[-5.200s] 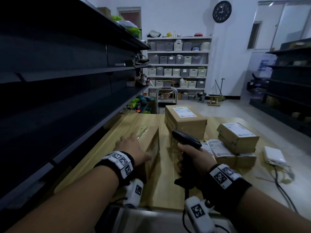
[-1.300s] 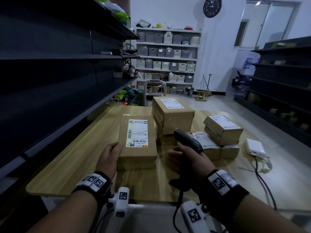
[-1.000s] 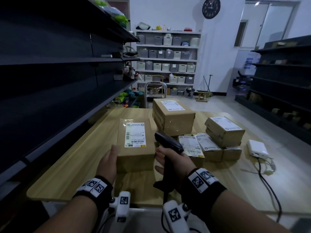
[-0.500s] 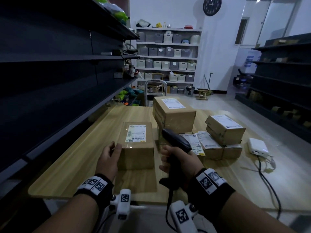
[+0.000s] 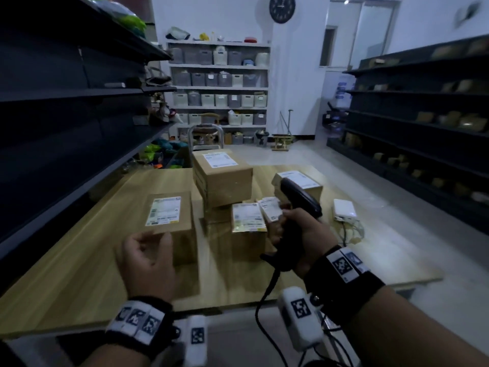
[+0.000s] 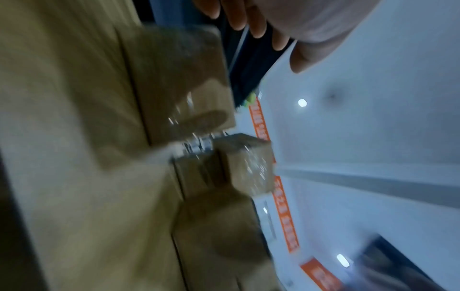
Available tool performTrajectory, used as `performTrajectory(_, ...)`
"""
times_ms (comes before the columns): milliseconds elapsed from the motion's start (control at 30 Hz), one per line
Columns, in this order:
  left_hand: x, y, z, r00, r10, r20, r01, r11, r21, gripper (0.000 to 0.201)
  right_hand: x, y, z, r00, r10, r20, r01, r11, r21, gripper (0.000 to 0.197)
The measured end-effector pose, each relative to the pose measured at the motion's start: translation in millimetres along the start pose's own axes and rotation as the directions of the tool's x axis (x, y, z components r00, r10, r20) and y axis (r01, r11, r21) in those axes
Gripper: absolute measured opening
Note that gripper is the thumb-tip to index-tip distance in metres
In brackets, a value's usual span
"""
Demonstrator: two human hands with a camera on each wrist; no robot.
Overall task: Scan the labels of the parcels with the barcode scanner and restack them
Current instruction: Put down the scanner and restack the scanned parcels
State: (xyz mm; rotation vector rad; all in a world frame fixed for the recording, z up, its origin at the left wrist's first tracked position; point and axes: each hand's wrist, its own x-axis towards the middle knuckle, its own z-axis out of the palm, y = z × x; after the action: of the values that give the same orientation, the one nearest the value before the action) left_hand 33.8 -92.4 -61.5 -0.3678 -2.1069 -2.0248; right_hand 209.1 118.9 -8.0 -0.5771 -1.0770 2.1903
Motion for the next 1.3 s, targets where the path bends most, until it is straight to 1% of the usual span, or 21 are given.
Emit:
performTrajectory(33,-14,9,14,0.996,0.047,0.077,-0.043,0.998,-0.049,0.022,0,-6,-9,0.999,0.008,-0.041,-0.008,1.000,0.007,0.010)
performTrajectory(67,-28,17,29,0.977,0.078,0.199,-0.065,0.995,-0.072,0.017,-1,-11,-18,0.997,0.005,-0.079,-0.003,1.000,0.030,0.016)
performTrajectory(100,-43,26,44,0.928,0.082,0.363,-0.060,0.996,-0.070,0.011,-1,-17,-26,0.993,-0.014,-0.114,0.022,0.997,0.072,0.019)
performTrajectory(133,-56,35,59,0.836,0.061,0.545,-0.049,0.998,-0.037,0.008,-3,-22,-32,0.988,-0.034,-0.152,0.052,0.992,0.117,0.022)
performTrajectory(167,-69,38,76,0.711,0.015,0.704,-0.041,0.999,0.021,0.008,-3,-27,-40,0.979,-0.040,-0.201,0.072,0.985,0.154,0.025)
performTrajectory(200,-81,37,93,0.567,-0.049,0.822,-0.015,0.997,0.070,0.011,-3,-32,-49,0.968,-0.036,-0.248,0.085,0.978,0.188,0.029)
performTrajectory(233,-92,37,107,0.421,-0.116,0.900,0.030,0.993,0.114,0.017,-4,-37,-60,0.957,-0.034,-0.289,0.098,0.973,0.210,0.032)
performTrajectory(267,-103,36,121,0.302,-0.151,0.941,0.072,0.988,0.135,0.025,-6,-43,-70,0.947,-0.031,-0.319,0.107,0.969,0.225,0.033)
performTrajectory(300,-111,33,134,0.239,-0.160,0.958,0.100,0.985,0.139,0.030,-6,-49,-82,0.938,-0.026,-0.346,0.111,0.967,0.230,0.033)
performTrajectory(333,-118,33,143,0.222,-0.152,0.963,0.108,0.986,0.130,0.026,-6,-54,-92,0.932,-0.022,-0.363,0.114,0.966,0.234,0.032)
performTrajectory(367,-122,33,149,0.238,-0.138,0.961,0.103,0.988,0.116,0.017,-5,-57,-100,0.924,-0.020,-0.382,0.114,0.968,0.225,0.030)
performTrajectory(400,-124,34,156,0.275,-0.132,0.952,0.102,0.989,0.108,0.014,-4,-61,-110,0.914,-0.016,-0.405,0.109,0.973,0.206,0.026)
performTrajectory(467,-123,39,168,0.345,-0.141,0.928,0.095,0.989,0.114,0.023,-3,-69,-125,0.883,-0.030,-0.469,0.107,0.985,0.139,0.020)
performTrajectory(533,-117,42,186,0.380,-0.154,0.912,0.043,0.988,0.148,0.023,-3,-77,-141,0.843,-0.046,-0.535,0.076,0.997,0.033,0.041)
performTrajectory(633,-110,45,217,0.362,-0.193,0.912,-0.021,0.977,0.214,0.016,-5,-92,-161,0.804,-0.045,-0.593,-0.004,0.997,-0.080,0.042)
performTrajectory(733,-107,48,242,0.348,-0.209,0.914,-0.065,0.967,0.246,0.013,-2,-102,-177,0.776,-0.068,-0.627,-0.016,0.992,-0.128,0.042)
performTrajectory(833,-108,46,260,0.367,-0.173,0.914,-0.194,0.947,0.258,0.016,6,-108,-193,0.765,-0.077,-0.640,-0.065,0.978,-0.196,0.041)
performTrajectory(967,-114,37,274,0.400,-0.142,0.905,-0.268,0.926,0.264,0.013,16,-120,-216,0.729,-0.080,-0.680,-0.177,0.937,-0.301,0.042)
performTrajectory(1100,-123,28,283,0.375,-0.131,0.918,-0.379,0.882,0.281,0.016,23,-131,-240,0.710,-0.102,-0.697,-0.346,0.812,-0.471,0.052)
performTrajectory(1167,-126,25,287,0.378,-0.125,0.917,-0.431,0.853,0.295,0.019,27,-132,-252,0.706,-0.116,-0.699,-0.400,0.749,-0.528,0.056)
performTrajectory(1300,-127,19,290,0.396,-0.140,0.908,-0.433,0.843,0.319,0.022,35,-130,-265,0.696,-0.164,-0.699,-0.453,0.655,-0.605,0.063)
